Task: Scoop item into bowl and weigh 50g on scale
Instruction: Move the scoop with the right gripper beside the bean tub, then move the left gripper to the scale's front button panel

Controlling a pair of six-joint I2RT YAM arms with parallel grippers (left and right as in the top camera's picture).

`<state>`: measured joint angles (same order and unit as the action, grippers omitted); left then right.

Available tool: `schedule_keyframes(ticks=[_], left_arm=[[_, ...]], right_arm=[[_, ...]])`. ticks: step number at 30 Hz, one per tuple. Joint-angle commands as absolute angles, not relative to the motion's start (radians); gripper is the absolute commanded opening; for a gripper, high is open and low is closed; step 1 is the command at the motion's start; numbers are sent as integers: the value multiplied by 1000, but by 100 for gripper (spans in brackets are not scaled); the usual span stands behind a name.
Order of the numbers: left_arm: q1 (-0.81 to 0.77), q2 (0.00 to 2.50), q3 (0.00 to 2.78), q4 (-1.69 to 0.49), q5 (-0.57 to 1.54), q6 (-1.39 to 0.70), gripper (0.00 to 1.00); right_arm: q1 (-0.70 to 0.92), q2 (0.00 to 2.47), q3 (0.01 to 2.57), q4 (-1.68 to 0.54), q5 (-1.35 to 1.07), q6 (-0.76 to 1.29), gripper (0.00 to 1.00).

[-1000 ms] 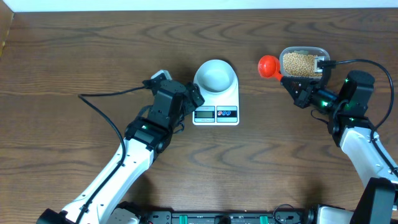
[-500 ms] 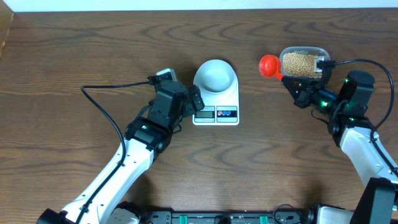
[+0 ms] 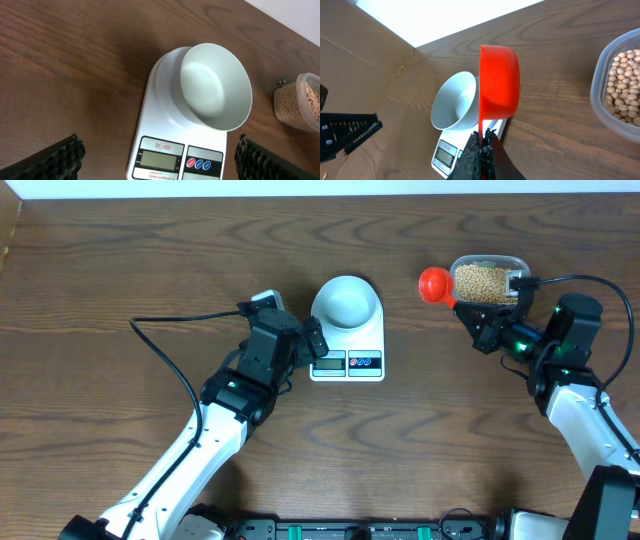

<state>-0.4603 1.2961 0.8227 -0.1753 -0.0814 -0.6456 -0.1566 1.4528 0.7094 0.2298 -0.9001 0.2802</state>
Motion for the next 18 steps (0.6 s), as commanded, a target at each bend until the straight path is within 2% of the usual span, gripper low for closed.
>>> schedule_keyframes(ticks=[1, 5, 10, 13, 18], left_arm=[[-461, 1301, 817, -170, -98, -615, 98], [-462, 1300, 818, -170, -91, -563, 99], [-463, 1300, 830, -170, -73, -509, 91], [-468, 1300, 843, -171, -64, -480, 81], [-490, 1300, 845, -168, -64, -478, 54]], right_arm=[[-155, 1455, 720, 236, -896, 264, 1], [-155, 1455, 720, 236, -896, 264, 1], [-155, 1455, 720, 236, -896, 264, 1], [-155, 1455, 720, 236, -895, 264, 1], [-155, 1455, 720, 236, -895, 264, 1]])
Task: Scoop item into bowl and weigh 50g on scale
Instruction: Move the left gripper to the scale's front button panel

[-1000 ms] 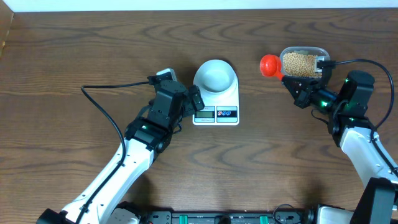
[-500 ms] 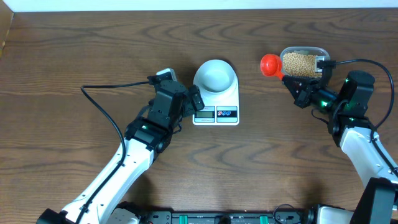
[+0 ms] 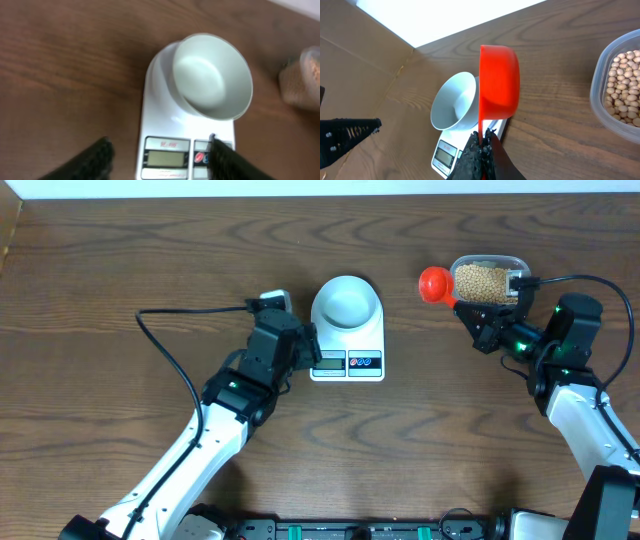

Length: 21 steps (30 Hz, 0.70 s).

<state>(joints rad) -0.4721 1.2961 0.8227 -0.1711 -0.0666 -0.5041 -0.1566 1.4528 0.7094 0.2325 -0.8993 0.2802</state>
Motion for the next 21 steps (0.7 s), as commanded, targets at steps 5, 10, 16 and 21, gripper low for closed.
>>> schedule_keyframes(ticks=[5, 10, 16, 21], left_arm=[[-524, 1300, 845, -162, -64, -479, 30], [-540, 1300, 845, -125, -64, -479, 13], [-552, 1300, 857, -107, -60, -478, 8], [-587, 1302, 881, -108, -60, -405, 7]], right_arm=[[-155, 1455, 720, 236, -895, 264, 1], [-155, 1455, 720, 235, -896, 264, 1], [-155, 1455, 720, 235, -896, 264, 1], [-155, 1455, 720, 235, -896, 264, 1]])
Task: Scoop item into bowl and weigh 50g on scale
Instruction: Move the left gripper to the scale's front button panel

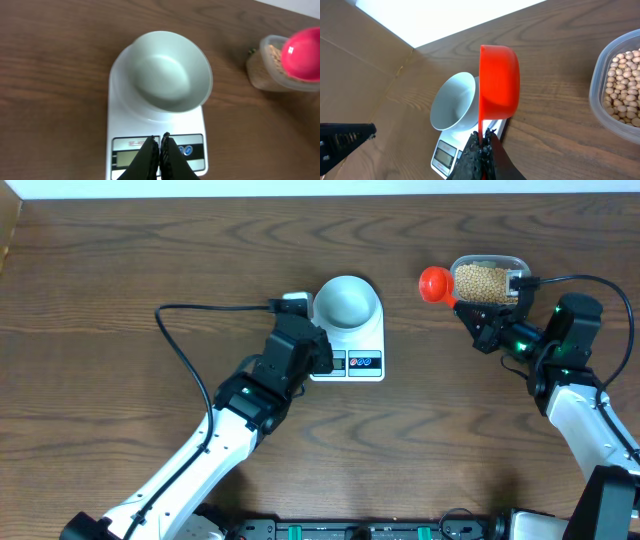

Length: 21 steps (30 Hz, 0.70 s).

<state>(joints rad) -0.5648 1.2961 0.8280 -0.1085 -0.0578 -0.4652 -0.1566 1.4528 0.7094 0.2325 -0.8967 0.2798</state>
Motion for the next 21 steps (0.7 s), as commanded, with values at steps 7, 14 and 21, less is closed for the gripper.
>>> schedule_keyframes(ticks=[7, 14, 21], left_arm=[[-626, 1373, 929, -147, -25, -351, 6], [-643, 1512, 1028, -244, 45, -297, 7], [-702, 1587, 1043, -266, 34, -259, 7]], right_arm=[[-155, 1455, 720, 235, -896, 264, 1], [-155, 1455, 720, 235, -896, 264, 1], [-155, 1455, 720, 235, -896, 264, 1]])
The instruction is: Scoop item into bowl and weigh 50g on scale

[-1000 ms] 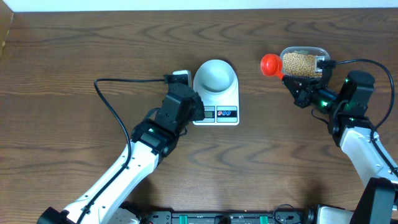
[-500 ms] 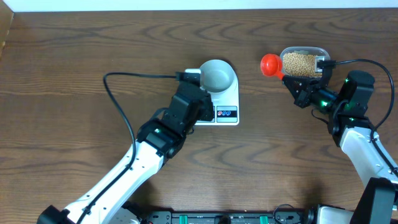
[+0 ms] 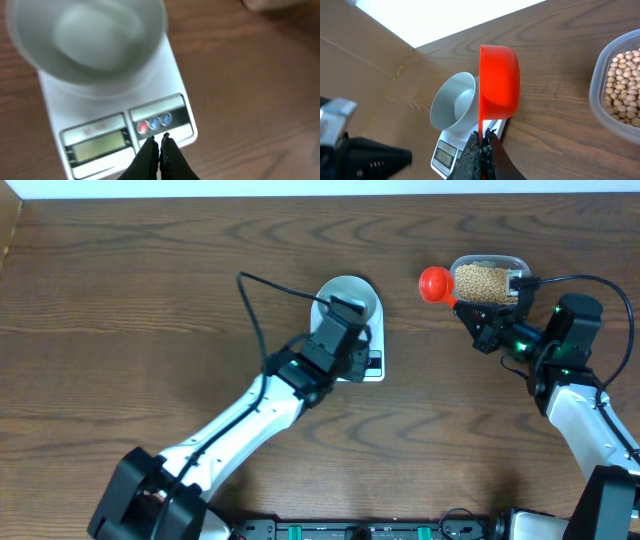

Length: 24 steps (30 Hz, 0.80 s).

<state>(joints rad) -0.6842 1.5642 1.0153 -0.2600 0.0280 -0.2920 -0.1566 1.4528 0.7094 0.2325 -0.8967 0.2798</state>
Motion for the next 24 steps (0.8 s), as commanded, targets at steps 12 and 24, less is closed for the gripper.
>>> schedule_keyframes(ticks=[12, 24], left_arm=[[-704, 1671, 1043, -263, 33, -259, 7], [-704, 1721, 1043, -238, -5, -259, 7]], right_arm=[[-155, 1455, 720, 235, -895, 264, 1], [-155, 1455, 720, 235, -896, 264, 1]])
